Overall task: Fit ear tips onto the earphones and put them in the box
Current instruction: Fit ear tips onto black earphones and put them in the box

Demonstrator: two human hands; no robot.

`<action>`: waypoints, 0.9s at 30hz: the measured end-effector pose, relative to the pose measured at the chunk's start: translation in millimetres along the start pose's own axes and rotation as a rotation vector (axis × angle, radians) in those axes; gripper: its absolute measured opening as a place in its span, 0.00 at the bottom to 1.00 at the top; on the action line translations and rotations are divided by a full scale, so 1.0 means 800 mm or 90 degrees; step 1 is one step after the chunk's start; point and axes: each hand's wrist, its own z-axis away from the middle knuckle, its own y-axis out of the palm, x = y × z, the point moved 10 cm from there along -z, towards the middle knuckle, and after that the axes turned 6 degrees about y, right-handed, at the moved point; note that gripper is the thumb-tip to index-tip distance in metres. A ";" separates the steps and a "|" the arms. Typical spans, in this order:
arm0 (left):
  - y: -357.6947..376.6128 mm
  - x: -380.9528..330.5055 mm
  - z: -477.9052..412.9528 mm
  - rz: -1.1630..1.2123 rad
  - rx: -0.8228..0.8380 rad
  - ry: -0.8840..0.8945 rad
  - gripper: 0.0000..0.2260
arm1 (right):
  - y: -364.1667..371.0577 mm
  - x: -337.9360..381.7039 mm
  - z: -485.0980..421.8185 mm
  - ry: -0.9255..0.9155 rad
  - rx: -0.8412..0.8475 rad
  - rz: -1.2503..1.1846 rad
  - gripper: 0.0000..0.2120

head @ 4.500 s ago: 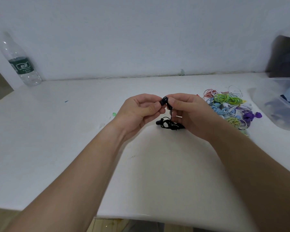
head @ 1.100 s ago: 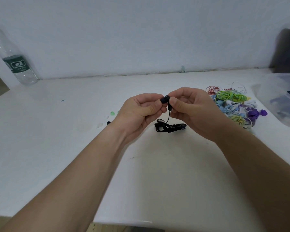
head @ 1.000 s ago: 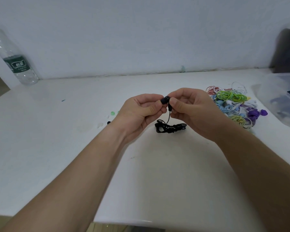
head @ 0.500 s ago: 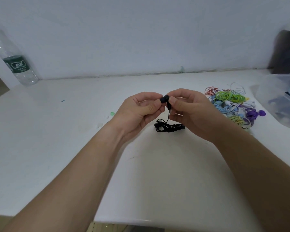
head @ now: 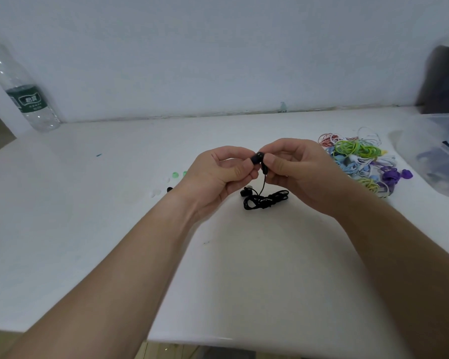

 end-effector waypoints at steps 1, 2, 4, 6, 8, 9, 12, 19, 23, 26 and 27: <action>-0.001 -0.003 0.000 -0.016 -0.002 0.017 0.06 | 0.000 -0.001 0.000 0.004 -0.006 -0.003 0.08; -0.002 -0.006 -0.001 -0.034 -0.005 0.031 0.06 | -0.001 -0.001 0.000 0.003 -0.012 -0.001 0.06; -0.005 -0.009 -0.001 -0.067 -0.015 0.055 0.06 | -0.002 -0.001 0.001 -0.002 -0.027 0.002 0.03; -0.006 -0.011 -0.002 -0.081 -0.020 0.070 0.05 | 0.000 -0.001 0.002 -0.005 -0.038 -0.002 0.05; -0.006 -0.011 -0.002 -0.079 -0.022 0.078 0.05 | 0.001 -0.001 0.003 -0.002 -0.046 -0.014 0.05; -0.006 -0.011 -0.002 -0.076 -0.022 0.079 0.05 | 0.001 -0.003 0.003 0.006 -0.050 -0.023 0.05; -0.006 -0.010 -0.003 -0.067 -0.023 0.080 0.05 | 0.000 -0.010 0.003 0.040 -0.053 -0.052 0.05; -0.006 -0.005 -0.002 -0.039 -0.017 0.052 0.04 | 0.005 -0.016 0.006 0.074 -0.048 -0.084 0.04; -0.005 -0.005 -0.002 -0.022 -0.007 0.032 0.05 | 0.007 -0.018 0.006 0.080 -0.044 -0.095 0.04; -0.006 -0.010 -0.002 -0.023 -0.023 0.041 0.07 | 0.004 -0.013 0.005 0.066 -0.061 -0.096 0.05; -0.007 -0.012 -0.002 -0.021 -0.030 0.047 0.07 | 0.002 -0.011 0.004 0.056 -0.068 -0.095 0.05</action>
